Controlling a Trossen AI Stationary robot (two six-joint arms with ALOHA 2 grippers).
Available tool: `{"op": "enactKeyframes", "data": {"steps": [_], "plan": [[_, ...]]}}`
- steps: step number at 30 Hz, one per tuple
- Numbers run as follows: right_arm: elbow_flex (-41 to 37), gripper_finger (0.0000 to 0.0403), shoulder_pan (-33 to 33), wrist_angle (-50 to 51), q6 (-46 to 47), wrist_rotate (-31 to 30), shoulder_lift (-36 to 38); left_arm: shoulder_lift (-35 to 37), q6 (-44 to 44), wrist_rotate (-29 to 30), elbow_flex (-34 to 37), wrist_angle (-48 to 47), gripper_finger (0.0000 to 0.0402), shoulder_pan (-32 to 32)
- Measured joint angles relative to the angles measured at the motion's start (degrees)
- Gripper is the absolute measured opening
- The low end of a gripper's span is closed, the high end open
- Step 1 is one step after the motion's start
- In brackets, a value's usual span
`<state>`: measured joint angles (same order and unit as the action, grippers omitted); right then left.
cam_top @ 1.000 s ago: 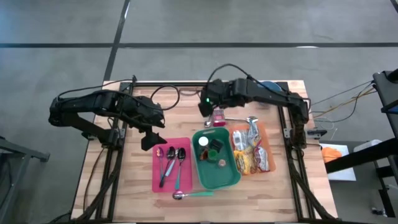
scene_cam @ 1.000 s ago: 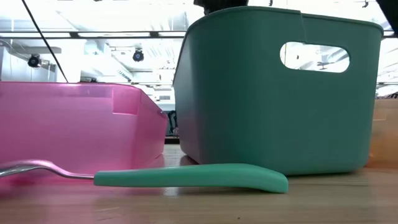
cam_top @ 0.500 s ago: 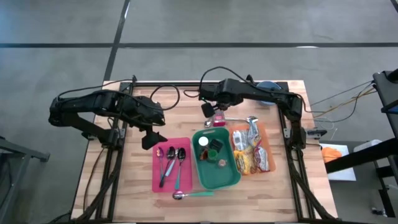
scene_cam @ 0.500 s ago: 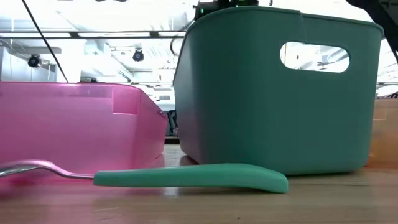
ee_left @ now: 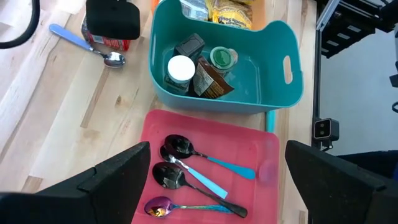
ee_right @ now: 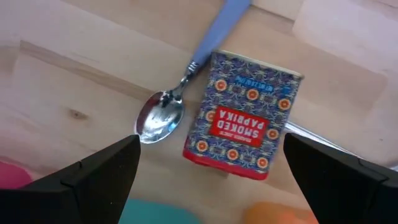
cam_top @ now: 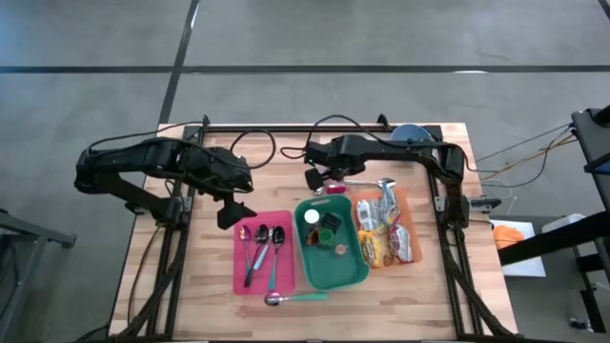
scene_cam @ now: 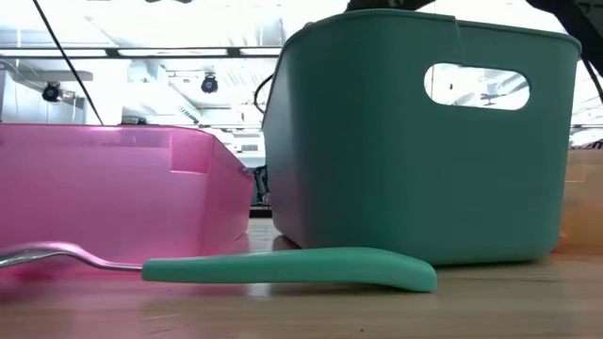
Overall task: Pick & Place Food Item
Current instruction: Put the red seasoning can into the green bin
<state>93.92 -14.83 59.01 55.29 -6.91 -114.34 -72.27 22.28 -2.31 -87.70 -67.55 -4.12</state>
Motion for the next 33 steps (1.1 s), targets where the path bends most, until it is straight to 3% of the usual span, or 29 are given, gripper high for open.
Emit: {"op": "enactKeyframes", "data": {"steps": [19,33], "plan": [[-2.33,0.0389,-1.95,-2.11,1.78,-0.59,-2.42,0.0,0.02,0.0,0.0,0.41,0.0373,0.09],[-2.38,0.0389,-1.86,-2.46,2.79,3.53,-7.66,0.0,0.02,0.42,0.0,0.47,0.0373,0.11]]}}
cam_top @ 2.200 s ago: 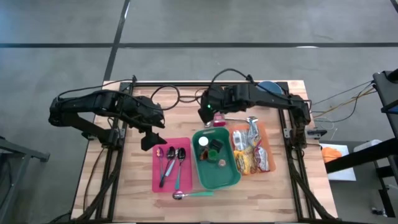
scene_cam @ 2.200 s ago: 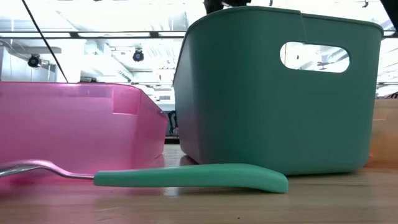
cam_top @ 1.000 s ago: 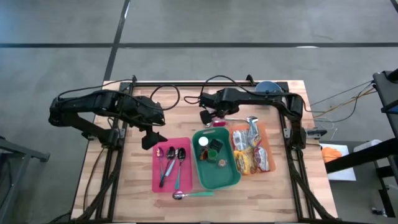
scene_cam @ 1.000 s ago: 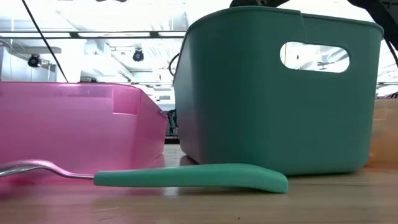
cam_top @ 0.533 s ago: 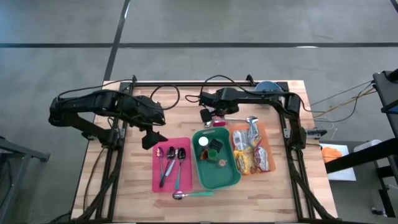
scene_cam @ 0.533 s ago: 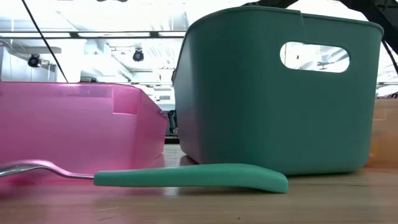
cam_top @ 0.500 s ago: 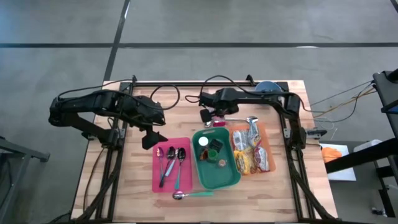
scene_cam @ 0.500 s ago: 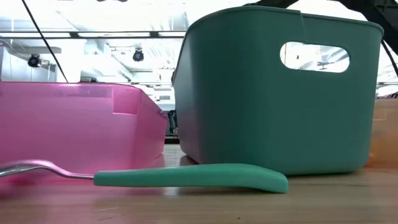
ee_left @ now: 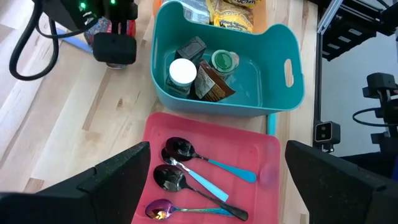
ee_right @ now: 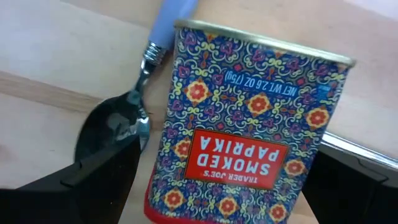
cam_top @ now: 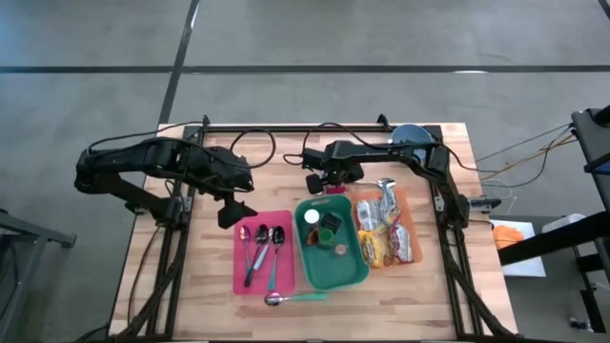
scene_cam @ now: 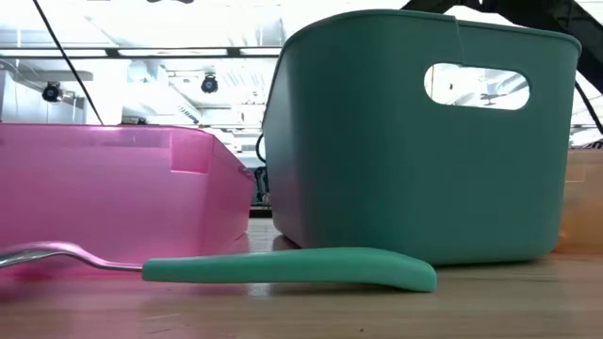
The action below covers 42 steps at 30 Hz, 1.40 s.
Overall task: Pick & Place Food Item
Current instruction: Put the red seasoning can into the green bin
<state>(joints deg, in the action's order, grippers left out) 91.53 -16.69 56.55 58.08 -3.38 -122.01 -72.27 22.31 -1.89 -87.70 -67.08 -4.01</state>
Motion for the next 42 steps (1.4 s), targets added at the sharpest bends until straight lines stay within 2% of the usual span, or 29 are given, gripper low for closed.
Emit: {"op": "enactKeyframes", "data": {"steps": [10,12,17,26,31,42], "plan": [[0.06,0.0384,0.15,0.05,-0.45,-1.6,0.39,0.0,0.01,0.44,0.0,0.01,0.0373,0.0],[0.06,0.0366,0.19,0.06,-0.44,-1.57,0.39,0.0,0.02,0.46,0.0,0.03,0.0373,0.04],[0.06,0.0278,0.17,0.01,-0.78,-1.27,0.39,-0.02,0.02,0.45,0.0,0.01,0.0373,0.04],[0.06,0.0276,0.86,0.31,-1.77,-0.2,0.49,-0.02,0.19,0.44,0.0,-0.03,0.0373,0.04],[0.17,0.0276,2.35,1.08,-6.06,0.78,1.7,0.0,0.61,0.42,0.0,-0.03,0.0373,0.02],[4.23,0.0276,5.07,3.62,-11.85,-4.4,7.43,0.0,3.46,0.42,0.0,0.47,0.0373,0.03]]}}
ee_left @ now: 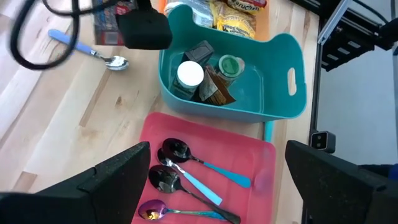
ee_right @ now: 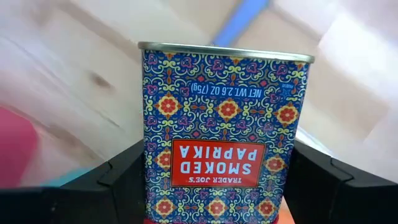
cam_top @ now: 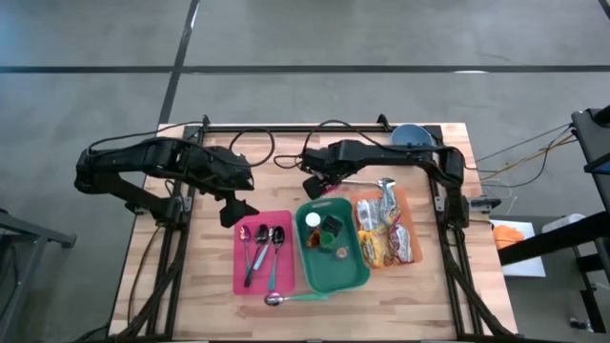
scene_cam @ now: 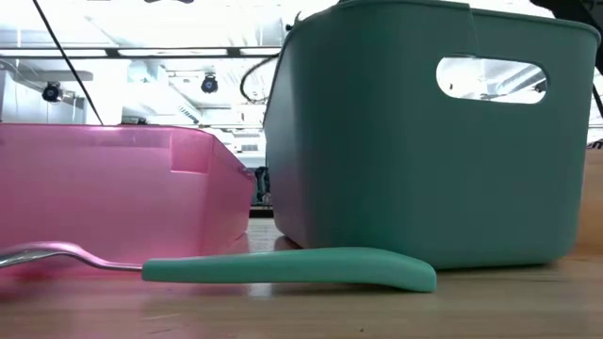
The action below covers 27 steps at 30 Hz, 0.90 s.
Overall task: Pick & Place Food Item
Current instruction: Put the red seasoning can into the green bin
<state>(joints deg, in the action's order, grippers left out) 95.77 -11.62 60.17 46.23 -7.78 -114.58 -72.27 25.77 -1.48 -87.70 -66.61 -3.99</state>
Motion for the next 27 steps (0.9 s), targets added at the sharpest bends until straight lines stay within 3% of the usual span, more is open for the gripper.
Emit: {"op": "enactKeyframes", "data": {"steps": [9,13,16,20,27], "plan": [[6.91,0.0276,3.04,1.14,-8.41,-4.13,4.21,0.02,4.3,0.44,-0.02,0.71,0.0373,0.02],[10.15,0.0276,5.82,1.18,-14.82,-6.47,6.01,0.02,4.63,-0.28,0.0,5.66,0.0373,0.02],[13.46,0.0276,8.52,1.92,-19.35,-10.07,6.41,0.03,7.45,-2.44,-0.02,9.39,0.0373,-0.03],[18.3,0.0276,13.18,2.92,-26.2,-16.83,6.29,0.0,16.22,-0.41,-0.02,11.88,0.0373,1.25],[24.32,0.0276,19.01,2.67,-30.3,-24.4,6.29,-0.04,19.74,-0.13,-0.04,16.94,0.0373,5.88]]}}
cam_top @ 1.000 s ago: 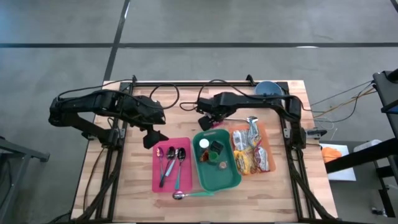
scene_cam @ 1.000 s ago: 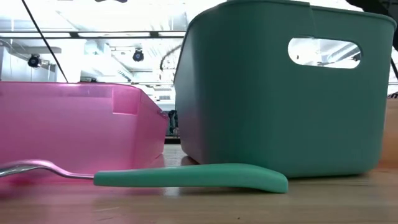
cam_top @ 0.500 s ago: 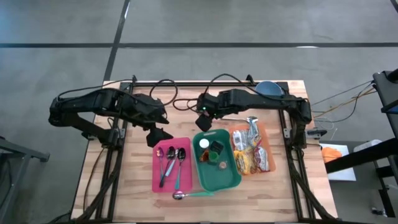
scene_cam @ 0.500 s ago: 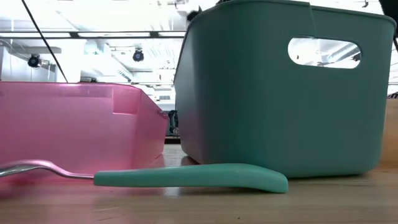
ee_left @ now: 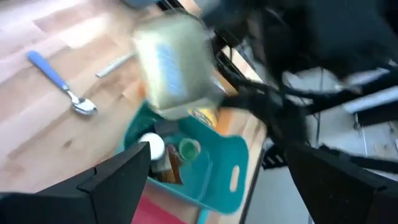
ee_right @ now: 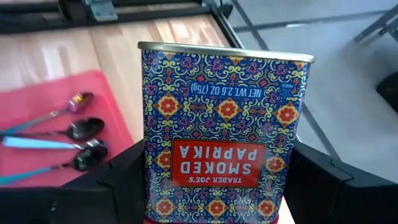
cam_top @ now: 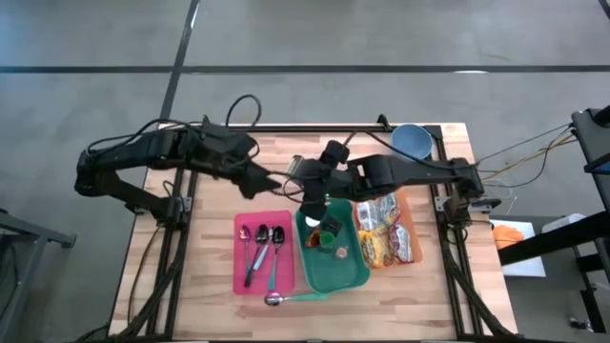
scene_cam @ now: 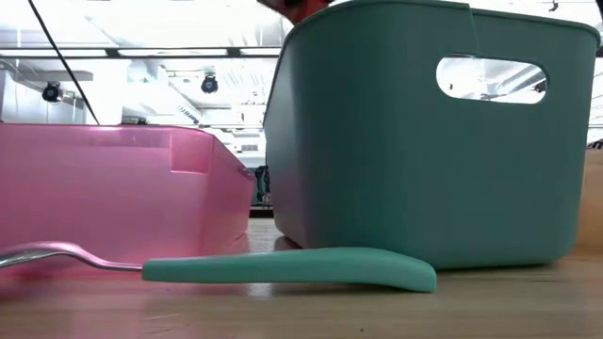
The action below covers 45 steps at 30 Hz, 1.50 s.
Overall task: Pick & Place Food Item
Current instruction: Put the red seasoning can into the green bin
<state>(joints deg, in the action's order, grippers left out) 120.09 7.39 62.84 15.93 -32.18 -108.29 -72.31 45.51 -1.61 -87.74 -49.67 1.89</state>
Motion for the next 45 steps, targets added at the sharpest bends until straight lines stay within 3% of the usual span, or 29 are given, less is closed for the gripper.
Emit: {"op": "enactKeyframes", "data": {"steps": [7,16,25,29,36,45], "plan": [[3.05,0.0276,1.85,-1.09,0.82,-1.36,-0.19,-1.96,1.07,0.1,0.0,1.07,0.0373,3.0],[2.18,0.0276,2.15,-1.55,1.65,-0.99,-0.26,-5.16,0.99,-5.36,0.02,7.38,0.0373,3.15],[2.13,0.0276,3.05,-2.19,0.7,-0.35,-0.26,-6.36,-1.13,-5.48,0.0,7.92,0.037,3.45],[2.13,0.0276,3.36,-2.19,0.36,-0.3,-0.26,-6.8,-2.04,-5.47,0.0,7.91,0.0337,3.45],[2.13,0.0276,3.64,-1.87,-0.75,-2.41,-0.33,-6.69,-1.11,-5.4,0.0,8.63,0.0217,3.8],[2.15,0.0291,3.88,-2.19,-0.5,-4.0,-0.35,-6.64,-2.79,-5.6,-0.04,8.77,0.0215,4.33]]}}
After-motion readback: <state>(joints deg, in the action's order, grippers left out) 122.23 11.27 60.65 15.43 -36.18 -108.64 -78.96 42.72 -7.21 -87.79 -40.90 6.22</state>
